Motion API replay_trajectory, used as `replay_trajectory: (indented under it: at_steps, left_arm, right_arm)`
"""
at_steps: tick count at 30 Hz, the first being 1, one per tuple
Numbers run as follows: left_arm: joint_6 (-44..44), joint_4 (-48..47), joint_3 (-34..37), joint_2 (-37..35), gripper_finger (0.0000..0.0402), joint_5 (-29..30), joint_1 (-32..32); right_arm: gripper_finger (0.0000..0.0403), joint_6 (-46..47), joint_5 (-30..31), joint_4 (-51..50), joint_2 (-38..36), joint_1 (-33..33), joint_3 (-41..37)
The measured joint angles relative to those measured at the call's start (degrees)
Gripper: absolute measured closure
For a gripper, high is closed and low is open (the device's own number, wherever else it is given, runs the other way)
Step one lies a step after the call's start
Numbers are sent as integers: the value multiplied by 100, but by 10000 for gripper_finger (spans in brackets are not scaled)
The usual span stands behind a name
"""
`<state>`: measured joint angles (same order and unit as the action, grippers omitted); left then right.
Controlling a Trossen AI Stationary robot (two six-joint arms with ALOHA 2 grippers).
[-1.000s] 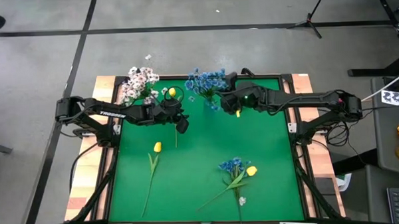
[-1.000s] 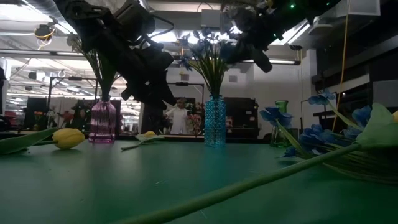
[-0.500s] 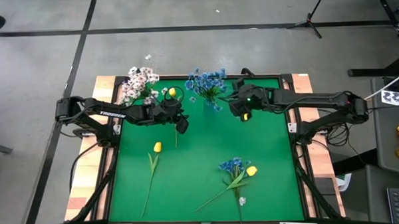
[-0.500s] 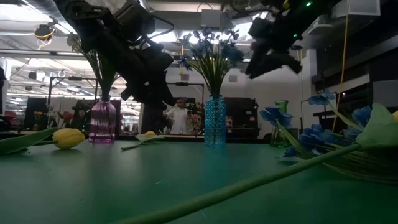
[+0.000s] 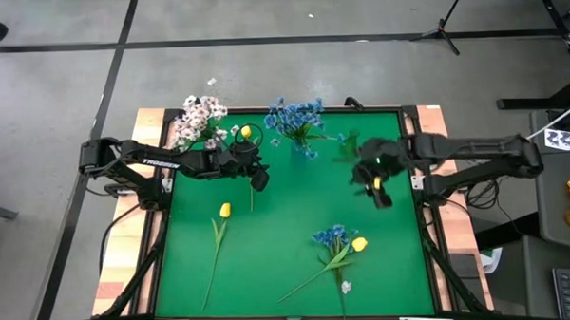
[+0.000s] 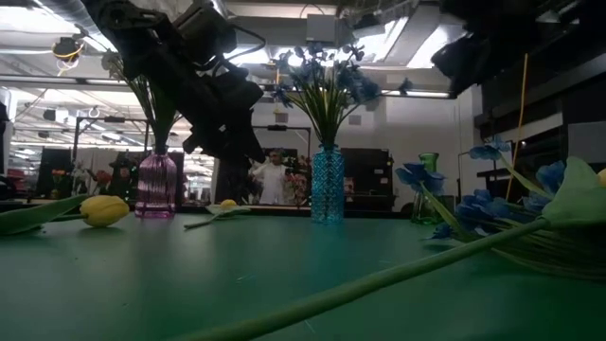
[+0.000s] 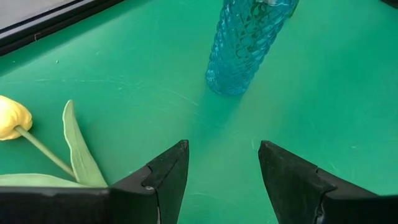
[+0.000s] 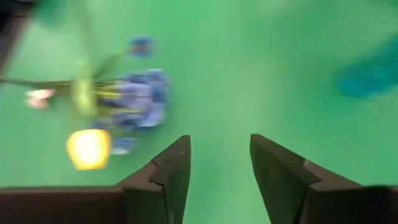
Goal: Sort flowers into vase by color
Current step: Put the blue flowers into the blue vase
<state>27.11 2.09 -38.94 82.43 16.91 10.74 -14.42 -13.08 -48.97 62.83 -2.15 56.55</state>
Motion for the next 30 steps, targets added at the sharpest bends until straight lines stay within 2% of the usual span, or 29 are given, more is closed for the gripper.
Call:
replay_trajectory:
  at_steps: [3, 6, 11, 15, 17, 19, 26, 30]
  left_arm:
    - [98, -13, 0, 0, 210, 0, 0]
    - [106, -15, 0, 0, 210, 0, 0]
    - [9, -2, 0, 0, 210, 0, 0]
    - [80, 6, 0, 0, 210, -2, 0]
    - [90, 13, 0, 0, 210, -2, 0]
    - [94, 13, 0, 0, 210, -3, 0]
    - [91, -23, 0, 0, 210, -23, 0]
    - [85, -70, -2, 0, 210, -31, 0]
  right_arm:
    - [237, 713, -5, 101, 0, 917, 0]
    - [237, 1597, 327, 374, 0, 2031, 0]
    - [237, 2191, 1751, 1327, 166, 3747, 0]
    - [237, 2161, 2760, 1997, 616, 4561, 0]
    - [237, 2005, 2942, 2209, 958, 4747, 0]
    - [237, 1781, 2871, 2400, 1321, 4764, 0]
    - [237, 825, 1977, 2830, 2322, 4384, 0]
    - [237, -90, 1477, 2804, 2747, 4142, 207]
